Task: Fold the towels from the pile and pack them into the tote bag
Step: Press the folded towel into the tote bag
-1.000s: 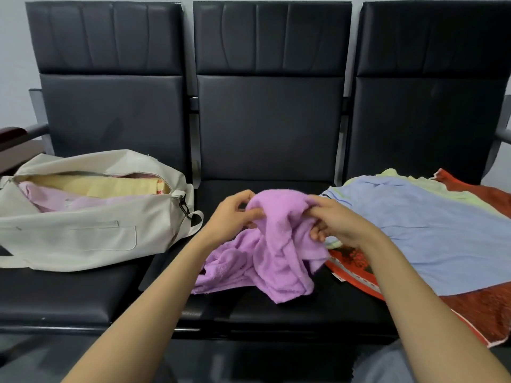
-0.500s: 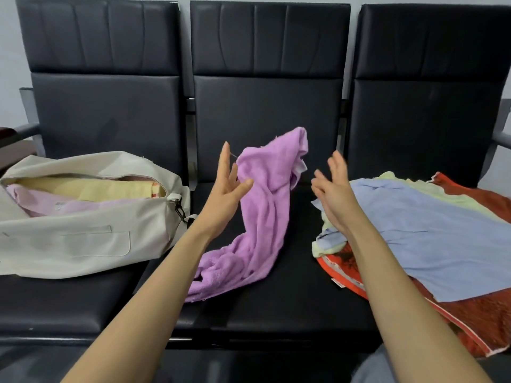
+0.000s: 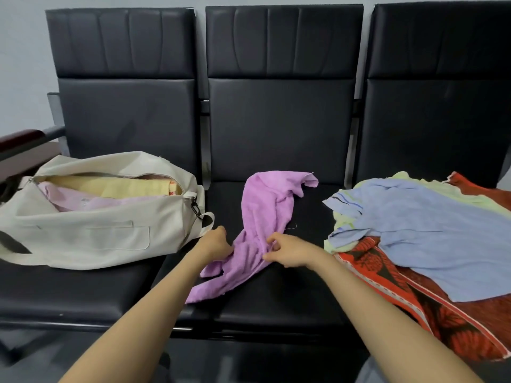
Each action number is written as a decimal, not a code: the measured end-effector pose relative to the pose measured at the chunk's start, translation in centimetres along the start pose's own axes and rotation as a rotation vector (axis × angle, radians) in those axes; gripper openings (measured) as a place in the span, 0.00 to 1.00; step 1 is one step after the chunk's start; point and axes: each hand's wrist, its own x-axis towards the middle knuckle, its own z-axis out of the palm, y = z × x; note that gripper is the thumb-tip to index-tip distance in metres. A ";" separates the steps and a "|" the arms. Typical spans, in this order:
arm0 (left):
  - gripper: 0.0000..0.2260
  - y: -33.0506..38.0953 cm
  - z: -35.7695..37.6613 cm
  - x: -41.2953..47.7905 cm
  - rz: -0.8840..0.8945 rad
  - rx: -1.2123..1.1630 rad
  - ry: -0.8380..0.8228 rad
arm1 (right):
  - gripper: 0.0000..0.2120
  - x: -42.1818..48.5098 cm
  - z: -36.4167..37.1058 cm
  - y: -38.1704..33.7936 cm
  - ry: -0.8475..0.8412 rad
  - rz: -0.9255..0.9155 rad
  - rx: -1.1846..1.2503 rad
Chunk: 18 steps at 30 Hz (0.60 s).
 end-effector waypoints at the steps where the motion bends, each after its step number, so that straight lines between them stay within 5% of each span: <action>1: 0.14 0.2 0.0 -0.3 -0.011 -0.039 -0.032 | 0.21 0.1 0.8 -0.3 0.042 0.012 -0.012; 8: 0.11 1.1 0.7 -0.8 -0.009 -0.466 -0.178 | 0.18 0.8 3.1 -0.9 0.201 0.144 -0.125; 11: 0.09 1.2 0.1 -0.9 0.006 -0.763 -0.056 | 0.21 0.6 1.4 -0.7 0.245 0.130 0.406; 14: 0.13 0.6 -1.0 -1.0 0.071 -0.915 -0.032 | 0.08 -0.6 -1.4 -0.3 0.307 0.111 1.023; 18: 0.18 -0.4 -1.7 -1.5 0.138 -0.980 0.036 | 0.06 -1.5 -5.3 2.3 0.530 0.085 1.018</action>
